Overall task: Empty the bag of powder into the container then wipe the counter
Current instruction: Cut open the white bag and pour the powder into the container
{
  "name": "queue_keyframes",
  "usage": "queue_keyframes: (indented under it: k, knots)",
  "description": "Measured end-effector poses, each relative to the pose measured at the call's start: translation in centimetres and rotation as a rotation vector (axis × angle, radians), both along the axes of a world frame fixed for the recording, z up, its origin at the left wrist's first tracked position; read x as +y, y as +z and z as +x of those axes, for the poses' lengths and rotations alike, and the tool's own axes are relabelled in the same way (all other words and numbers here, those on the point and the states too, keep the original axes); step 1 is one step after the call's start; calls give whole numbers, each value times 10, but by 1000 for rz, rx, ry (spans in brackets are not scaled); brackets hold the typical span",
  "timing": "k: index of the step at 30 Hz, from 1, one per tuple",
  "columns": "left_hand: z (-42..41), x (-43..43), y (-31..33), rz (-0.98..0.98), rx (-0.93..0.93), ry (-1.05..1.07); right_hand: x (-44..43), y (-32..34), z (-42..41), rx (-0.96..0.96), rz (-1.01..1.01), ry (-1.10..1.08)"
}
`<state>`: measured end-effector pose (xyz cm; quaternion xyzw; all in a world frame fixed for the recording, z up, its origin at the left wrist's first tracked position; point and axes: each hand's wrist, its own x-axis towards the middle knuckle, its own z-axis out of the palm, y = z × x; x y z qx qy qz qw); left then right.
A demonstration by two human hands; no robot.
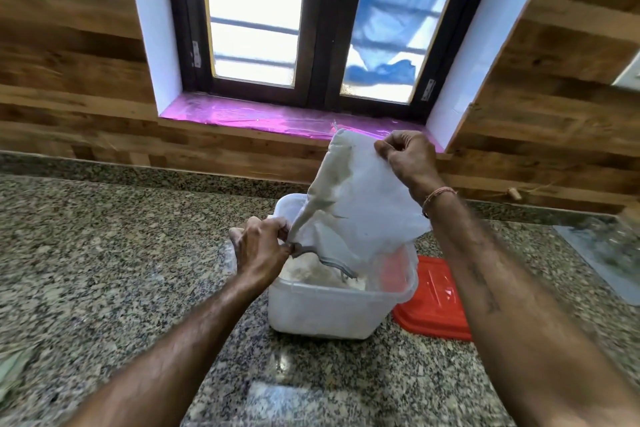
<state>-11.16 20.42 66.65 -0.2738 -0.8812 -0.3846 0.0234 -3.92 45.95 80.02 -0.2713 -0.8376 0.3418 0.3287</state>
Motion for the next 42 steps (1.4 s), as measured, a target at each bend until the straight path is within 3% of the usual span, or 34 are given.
queue_keyframes:
  k: [6, 11, 13, 18, 22, 26, 32, 38, 42]
  knots:
    - [-14, 0, -19, -100, 47, 40, 3, -11, -6, 59, -150, -77]
    - [-8, 4, -11, -232, 247, 59, 1, -28, -3, 140, -306, -160]
    - [-8, 3, -10, -240, 244, 32, 0, -28, 1, 110, -282, -78]
    - [-8, 4, -9, -256, 263, -17, -12, 5, 5, -65, 0, 174]
    - [-10, 7, -8, -293, 267, -43, -26, 19, -4, -128, 139, 245]
    - [-12, 6, -9, -329, 244, -50, -33, 22, -20, -112, 132, 307]
    - [-7, 6, -4, -251, 189, -40, -18, -4, -30, 0, -79, 99]
    - [10, -4, -4, 18, 270, 32, -11, 15, -30, -30, -50, 88]
    - [31, 4, 15, -238, 303, -14, -18, 11, -31, -54, -56, 74]
